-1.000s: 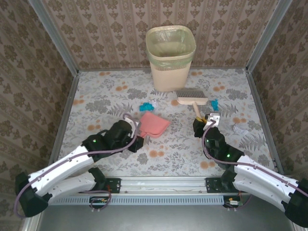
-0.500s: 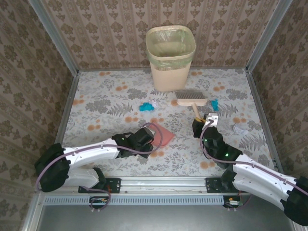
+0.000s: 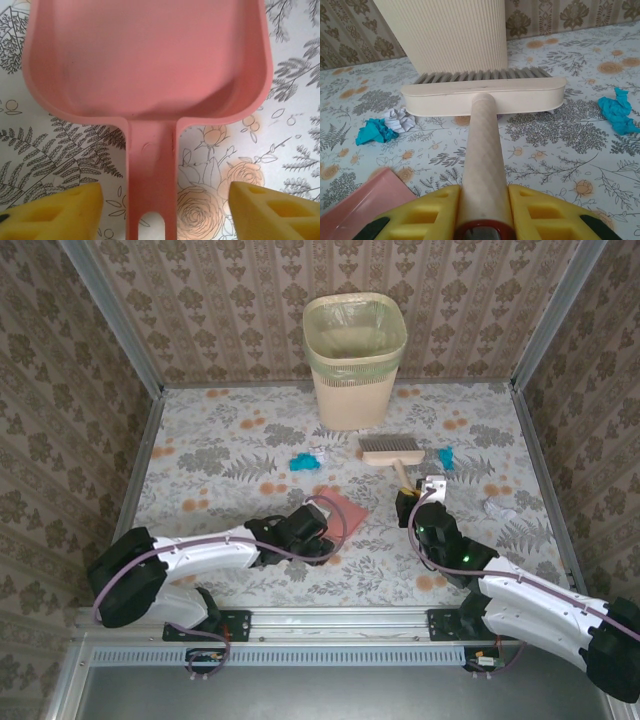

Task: Sweep away the paper scraps from the table

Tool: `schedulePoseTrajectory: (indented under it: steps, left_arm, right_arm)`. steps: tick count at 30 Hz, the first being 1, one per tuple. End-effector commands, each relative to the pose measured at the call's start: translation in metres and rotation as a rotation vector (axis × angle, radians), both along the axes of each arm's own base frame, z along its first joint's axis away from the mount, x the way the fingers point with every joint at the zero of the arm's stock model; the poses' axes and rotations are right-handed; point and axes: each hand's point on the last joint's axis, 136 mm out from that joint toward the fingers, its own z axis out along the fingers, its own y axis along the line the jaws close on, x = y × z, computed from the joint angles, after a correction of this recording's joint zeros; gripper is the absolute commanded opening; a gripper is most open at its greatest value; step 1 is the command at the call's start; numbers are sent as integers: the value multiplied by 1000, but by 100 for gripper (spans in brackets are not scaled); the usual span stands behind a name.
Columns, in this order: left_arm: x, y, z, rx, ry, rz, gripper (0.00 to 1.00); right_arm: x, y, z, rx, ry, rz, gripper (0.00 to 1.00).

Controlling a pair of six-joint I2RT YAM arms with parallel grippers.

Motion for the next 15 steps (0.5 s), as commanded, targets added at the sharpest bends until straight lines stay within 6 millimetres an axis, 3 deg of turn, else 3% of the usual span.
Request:
schedulePoseTrajectory:
  steps: [1, 4, 10, 15]
  left_arm:
    - [-1, -4, 10, -59, -86, -38, 73]
    - [-5, -6, 15, -115, -138, -58, 75]
    - [-12, -2, 5, -122, -215, -59, 76]
    - [-12, 4, -5, -113, -267, -40, 70]
  right_arm:
    - [7, 4, 31, 53, -74, -3, 0]
    - [8, 5, 30, 51, -72, -2, 0]
    - [8, 6, 30, 51, -69, 0, 0]
    - [8, 6, 29, 50, -67, 2, 0]
